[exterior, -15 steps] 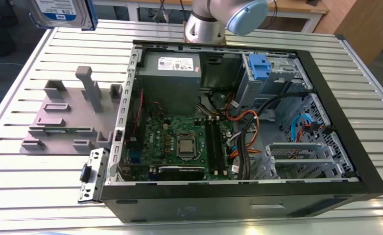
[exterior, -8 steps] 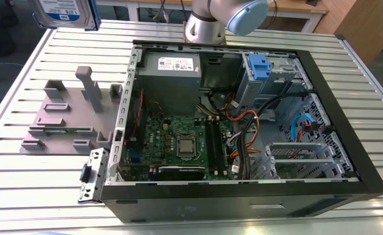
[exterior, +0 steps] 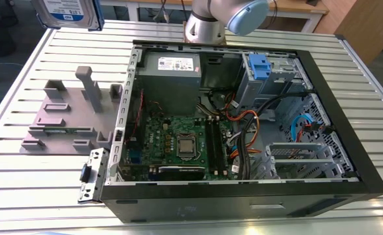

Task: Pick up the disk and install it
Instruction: 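Pick up the disk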

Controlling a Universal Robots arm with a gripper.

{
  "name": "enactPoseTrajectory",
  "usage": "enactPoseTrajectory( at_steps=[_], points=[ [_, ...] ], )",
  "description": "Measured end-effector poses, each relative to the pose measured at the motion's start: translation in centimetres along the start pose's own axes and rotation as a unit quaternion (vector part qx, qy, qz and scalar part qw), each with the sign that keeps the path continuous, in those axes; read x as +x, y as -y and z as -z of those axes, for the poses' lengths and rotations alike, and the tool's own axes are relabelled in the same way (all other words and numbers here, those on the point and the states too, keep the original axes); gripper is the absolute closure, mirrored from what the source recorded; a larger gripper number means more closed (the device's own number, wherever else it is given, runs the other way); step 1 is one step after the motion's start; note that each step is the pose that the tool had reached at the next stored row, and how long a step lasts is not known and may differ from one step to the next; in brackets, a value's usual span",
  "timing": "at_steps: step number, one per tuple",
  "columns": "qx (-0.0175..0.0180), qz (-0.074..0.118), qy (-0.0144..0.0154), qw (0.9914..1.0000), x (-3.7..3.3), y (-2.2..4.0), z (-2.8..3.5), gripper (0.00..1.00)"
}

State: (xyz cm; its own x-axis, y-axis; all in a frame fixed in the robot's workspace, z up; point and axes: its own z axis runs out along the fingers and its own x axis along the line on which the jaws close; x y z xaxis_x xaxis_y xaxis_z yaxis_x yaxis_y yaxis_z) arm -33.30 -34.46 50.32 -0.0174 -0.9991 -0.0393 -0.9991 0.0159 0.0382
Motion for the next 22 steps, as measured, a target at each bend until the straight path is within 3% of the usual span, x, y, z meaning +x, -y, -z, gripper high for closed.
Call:
enactPoseTrajectory(
  at_steps=[22],
  points=[
    [0.0000, 0.000, 0.0000, 1.00000, -0.04, 2.05, 0.08, 0.63]
  ],
)
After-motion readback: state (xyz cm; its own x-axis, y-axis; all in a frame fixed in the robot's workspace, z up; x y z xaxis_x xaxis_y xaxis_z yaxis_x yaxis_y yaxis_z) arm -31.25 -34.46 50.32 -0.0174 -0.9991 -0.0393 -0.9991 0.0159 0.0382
